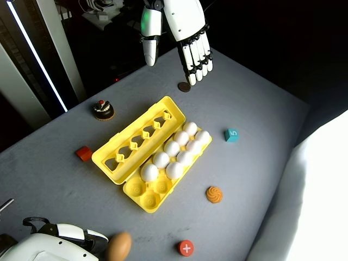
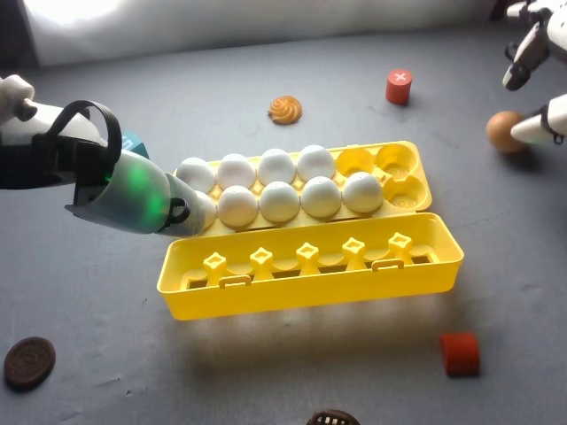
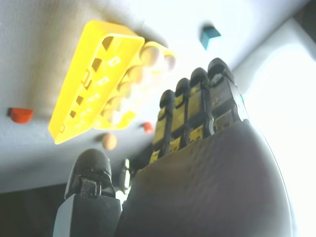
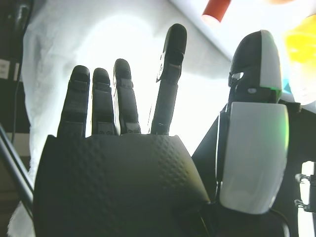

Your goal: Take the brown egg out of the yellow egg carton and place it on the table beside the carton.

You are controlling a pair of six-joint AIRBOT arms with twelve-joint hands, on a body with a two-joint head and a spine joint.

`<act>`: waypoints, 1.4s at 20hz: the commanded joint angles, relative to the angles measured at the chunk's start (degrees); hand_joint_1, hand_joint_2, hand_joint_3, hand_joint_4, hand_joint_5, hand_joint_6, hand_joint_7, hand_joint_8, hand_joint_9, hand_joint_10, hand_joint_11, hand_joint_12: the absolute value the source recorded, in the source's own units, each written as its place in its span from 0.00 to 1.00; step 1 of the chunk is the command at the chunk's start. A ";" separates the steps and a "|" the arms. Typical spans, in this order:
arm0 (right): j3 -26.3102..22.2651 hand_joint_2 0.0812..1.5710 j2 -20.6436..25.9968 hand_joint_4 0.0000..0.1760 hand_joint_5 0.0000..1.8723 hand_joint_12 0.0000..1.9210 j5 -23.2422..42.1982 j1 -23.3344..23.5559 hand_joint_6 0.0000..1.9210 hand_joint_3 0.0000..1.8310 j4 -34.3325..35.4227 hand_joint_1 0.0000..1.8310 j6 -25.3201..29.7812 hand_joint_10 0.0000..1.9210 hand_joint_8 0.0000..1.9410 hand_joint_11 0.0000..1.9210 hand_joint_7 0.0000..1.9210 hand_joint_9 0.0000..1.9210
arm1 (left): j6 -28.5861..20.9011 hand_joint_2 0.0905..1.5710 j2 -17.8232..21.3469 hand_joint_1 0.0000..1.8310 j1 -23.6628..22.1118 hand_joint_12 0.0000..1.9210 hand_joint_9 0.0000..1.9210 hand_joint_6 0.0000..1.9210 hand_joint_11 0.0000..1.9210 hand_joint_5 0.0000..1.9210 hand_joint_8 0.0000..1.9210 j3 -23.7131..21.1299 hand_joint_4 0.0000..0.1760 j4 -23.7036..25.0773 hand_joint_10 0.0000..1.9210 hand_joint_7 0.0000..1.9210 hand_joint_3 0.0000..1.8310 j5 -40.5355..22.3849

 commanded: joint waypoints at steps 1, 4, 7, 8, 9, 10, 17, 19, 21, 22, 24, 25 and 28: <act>-0.14 0.53 1.25 0.75 0.49 0.00 6.96 0.24 0.00 0.00 -0.73 0.42 0.03 0.00 0.00 0.00 0.11 0.00 | 0.02 0.76 -0.01 0.00 -0.76 0.00 0.03 0.00 0.01 0.05 0.00 -0.08 0.00 4.22 0.00 0.05 0.00 -1.26; -2.30 0.61 2.74 0.37 0.45 0.23 6.97 0.09 0.00 0.00 -0.22 0.33 0.00 0.02 0.01 0.00 0.10 0.08 | 0.02 0.77 -0.01 0.00 -0.83 0.00 0.02 0.00 0.01 0.05 0.00 -0.09 0.00 4.22 0.00 0.04 0.00 -1.26; -5.29 0.60 4.72 0.54 0.45 0.15 7.16 0.13 0.00 0.00 0.55 0.35 -0.10 0.03 0.01 0.00 0.17 0.12 | 0.02 0.77 -0.01 0.00 -0.90 0.01 0.02 0.00 0.01 0.05 0.00 -0.09 0.00 4.22 0.00 0.05 0.00 -1.26; -6.15 0.58 5.48 0.71 0.46 0.08 7.16 0.17 0.00 0.00 0.79 0.38 -0.10 0.02 0.00 0.00 0.17 0.11 | 0.07 0.76 -0.02 0.00 -0.96 0.01 0.03 0.00 0.01 0.05 0.00 -0.11 0.00 4.22 0.00 0.05 0.00 -1.26; -7.33 0.57 6.47 0.65 0.48 0.02 7.16 0.19 0.01 0.00 1.35 0.41 -0.11 0.02 0.00 0.00 0.14 0.10 | 0.28 0.77 -0.02 0.00 -0.99 0.00 0.03 0.00 0.01 0.05 0.00 -0.14 0.00 4.22 0.00 0.05 0.00 -1.26; -8.50 0.57 7.59 0.75 0.48 0.00 7.16 0.15 0.01 0.00 2.03 0.40 -0.15 0.02 0.00 0.00 0.14 0.11 | 0.33 0.78 -0.02 0.00 -0.99 0.01 0.04 0.01 0.02 0.06 0.01 -0.15 0.00 4.22 0.01 0.07 0.00 -1.25; -18.87 0.58 17.00 0.71 0.50 0.01 8.88 -2.79 0.02 0.00 3.80 0.43 -0.17 0.01 0.02 0.01 0.14 0.08 | 0.54 0.76 -0.02 0.00 -1.17 0.02 0.05 0.00 0.02 0.07 0.00 -0.08 0.00 4.32 0.00 0.07 0.00 -1.24; -22.52 0.58 20.26 0.53 0.51 0.15 9.20 -4.14 0.01 0.00 3.80 0.43 -0.18 0.02 0.01 0.00 0.20 0.13 | 0.54 0.77 -0.03 0.00 -1.21 0.02 0.05 0.00 0.02 0.06 0.00 -0.08 0.00 4.32 0.00 0.07 0.00 -0.91; -26.38 0.64 23.64 0.00 0.56 0.69 10.77 -5.60 0.21 0.00 3.80 0.27 -0.18 0.45 0.41 0.05 0.35 0.27 | 0.54 0.77 -0.03 0.00 -1.23 0.01 0.03 0.00 0.00 0.04 0.00 -0.11 0.00 4.32 0.00 0.05 0.00 -0.87; -28.57 0.63 25.43 0.00 0.46 0.87 11.38 -6.75 0.63 0.00 3.83 0.27 -0.21 0.73 0.73 0.10 0.35 0.28 | 0.54 0.77 -0.03 0.00 -1.23 0.01 0.04 0.00 0.01 0.05 0.00 -0.13 0.00 4.32 0.00 0.05 0.00 -0.87; -31.61 0.61 28.06 0.00 0.56 0.99 12.37 -8.85 0.99 0.00 5.24 0.28 -1.15 0.99 0.99 0.44 0.55 0.47 | 0.53 0.77 -0.02 0.00 -1.23 0.02 0.04 0.00 0.01 0.05 0.00 -0.13 0.00 4.32 0.00 0.06 0.00 -0.87; -32.86 0.65 29.30 0.00 0.75 1.00 12.92 -9.84 1.00 0.01 6.75 0.21 -1.78 1.00 1.00 0.73 0.71 0.68 | 0.53 0.77 -0.02 0.00 -1.23 0.02 0.04 0.00 0.02 0.06 0.00 -0.14 0.00 4.32 0.00 0.06 0.00 -0.87; -36.09 0.83 32.24 0.00 0.64 1.00 15.10 -12.73 1.00 0.02 9.95 0.43 -2.50 1.00 1.00 0.96 0.85 0.87 | 0.49 0.77 -0.01 0.00 -1.19 0.02 0.05 0.01 0.02 0.07 0.01 -0.21 0.00 4.31 0.01 0.07 0.00 -0.87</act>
